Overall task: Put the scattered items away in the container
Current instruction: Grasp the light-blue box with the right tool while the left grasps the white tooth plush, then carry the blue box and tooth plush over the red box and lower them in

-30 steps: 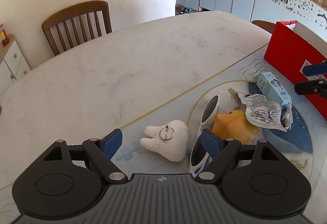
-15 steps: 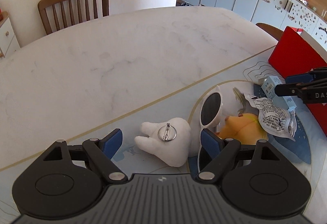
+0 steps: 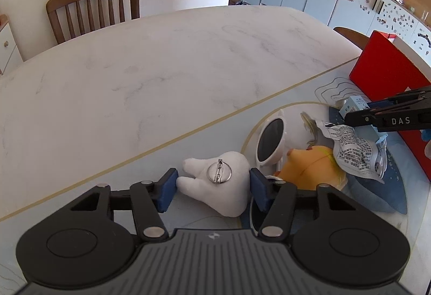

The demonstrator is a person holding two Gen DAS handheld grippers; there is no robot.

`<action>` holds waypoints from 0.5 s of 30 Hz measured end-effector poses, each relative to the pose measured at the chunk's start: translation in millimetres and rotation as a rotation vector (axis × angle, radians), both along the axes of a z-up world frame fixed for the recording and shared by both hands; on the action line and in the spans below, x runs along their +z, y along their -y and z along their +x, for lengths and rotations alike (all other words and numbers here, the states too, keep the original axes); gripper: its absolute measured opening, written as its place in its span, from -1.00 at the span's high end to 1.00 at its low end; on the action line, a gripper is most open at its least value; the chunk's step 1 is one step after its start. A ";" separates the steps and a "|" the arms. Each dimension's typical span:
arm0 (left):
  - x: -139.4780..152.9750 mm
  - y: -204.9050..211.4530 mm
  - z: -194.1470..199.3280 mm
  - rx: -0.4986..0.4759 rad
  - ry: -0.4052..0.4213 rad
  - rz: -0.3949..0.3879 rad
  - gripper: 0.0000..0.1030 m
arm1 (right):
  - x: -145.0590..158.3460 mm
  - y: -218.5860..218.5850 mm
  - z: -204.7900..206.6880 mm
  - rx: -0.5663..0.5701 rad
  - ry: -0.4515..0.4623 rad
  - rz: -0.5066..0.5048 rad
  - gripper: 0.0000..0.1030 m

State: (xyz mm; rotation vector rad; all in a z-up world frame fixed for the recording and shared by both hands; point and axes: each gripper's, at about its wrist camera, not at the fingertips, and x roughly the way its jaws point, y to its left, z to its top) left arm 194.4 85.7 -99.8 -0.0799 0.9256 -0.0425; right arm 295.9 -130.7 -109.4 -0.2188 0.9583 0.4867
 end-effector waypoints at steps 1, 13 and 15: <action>0.3 0.5 -1.0 0.000 0.002 0.002 -0.07 | 0.8 0.9 -1.2 0.000 0.004 0.002 -1.00; 38.4 0.4 -23.2 0.023 0.084 -0.025 -0.05 | 57.1 20.2 -31.9 0.029 0.079 0.081 -1.00; 49.7 1.7 -28.4 0.018 0.102 -0.029 -0.05 | 71.5 26.9 -37.9 0.033 0.089 0.104 -1.00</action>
